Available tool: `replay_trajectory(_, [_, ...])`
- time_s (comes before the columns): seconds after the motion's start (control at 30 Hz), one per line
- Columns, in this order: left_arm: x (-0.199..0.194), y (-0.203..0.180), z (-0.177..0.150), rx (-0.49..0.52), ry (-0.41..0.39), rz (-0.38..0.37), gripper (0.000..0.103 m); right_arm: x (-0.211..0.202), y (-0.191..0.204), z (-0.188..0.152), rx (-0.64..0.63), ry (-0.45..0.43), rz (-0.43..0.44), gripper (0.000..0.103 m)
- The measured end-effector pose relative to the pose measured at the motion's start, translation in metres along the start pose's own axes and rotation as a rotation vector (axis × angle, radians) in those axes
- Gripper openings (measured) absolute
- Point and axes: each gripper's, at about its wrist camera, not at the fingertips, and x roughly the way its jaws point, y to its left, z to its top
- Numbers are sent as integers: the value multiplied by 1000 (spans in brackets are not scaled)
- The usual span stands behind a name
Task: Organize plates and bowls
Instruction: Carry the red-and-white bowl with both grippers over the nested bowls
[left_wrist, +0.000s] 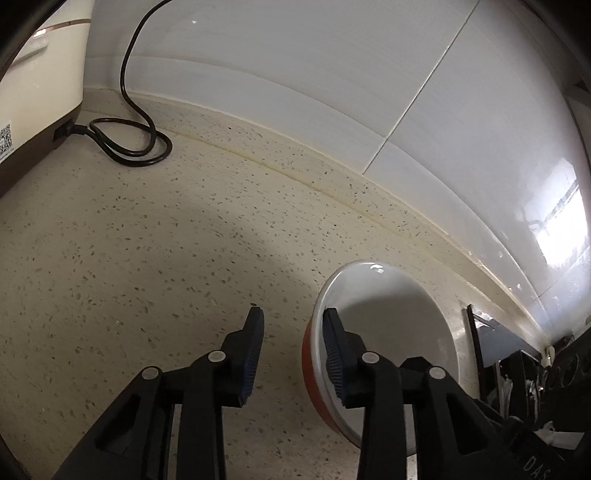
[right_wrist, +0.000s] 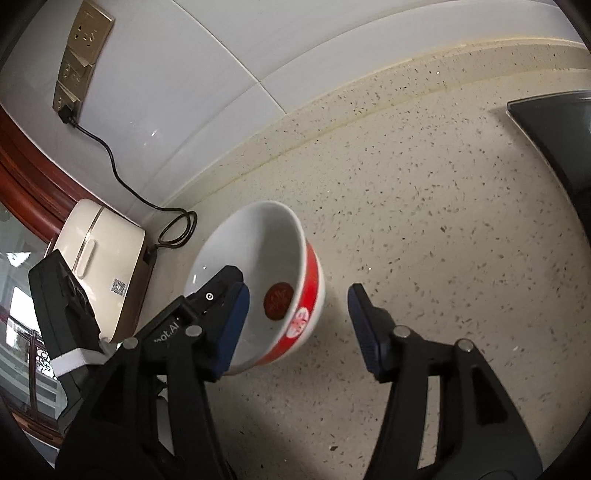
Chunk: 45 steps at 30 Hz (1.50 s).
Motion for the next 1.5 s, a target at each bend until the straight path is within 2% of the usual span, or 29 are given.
replay_trajectory(0.03, [1,0,1,6,3,-4,31,1,-1,0,3,-1,-7,55])
replay_trajectory(0.07, [1,-3,-1,14,8,-21,20,1,-3,-1,4,1,-9,50])
replay_trajectory(0.1, [4,-6,-1,30,16,-32,13,1,-4,-1,8,2,25,38])
replay_trajectory(0.13, [1,-12,-3,59,6,-8,13,2,-4,-1,16,5,49,36])
replay_trajectory(0.23, [-5,-19,-5,102,-29,2,13,1,-2,-2,-3,4,5,30])
replay_trajectory(0.33, [-7,-22,-3,107,-46,5,13,0,-4,0,19,16,29,29])
replay_trajectory(0.73, [-58,-29,-8,127,-188,44,15,-30,22,1,-76,-2,100,29])
replay_trajectory(1.23, [-96,-4,-16,70,-271,109,17,-33,54,-12,-168,34,197,29])
replay_trajectory(1.5, [-118,7,-23,69,-338,179,17,-32,76,-22,-238,55,252,29])
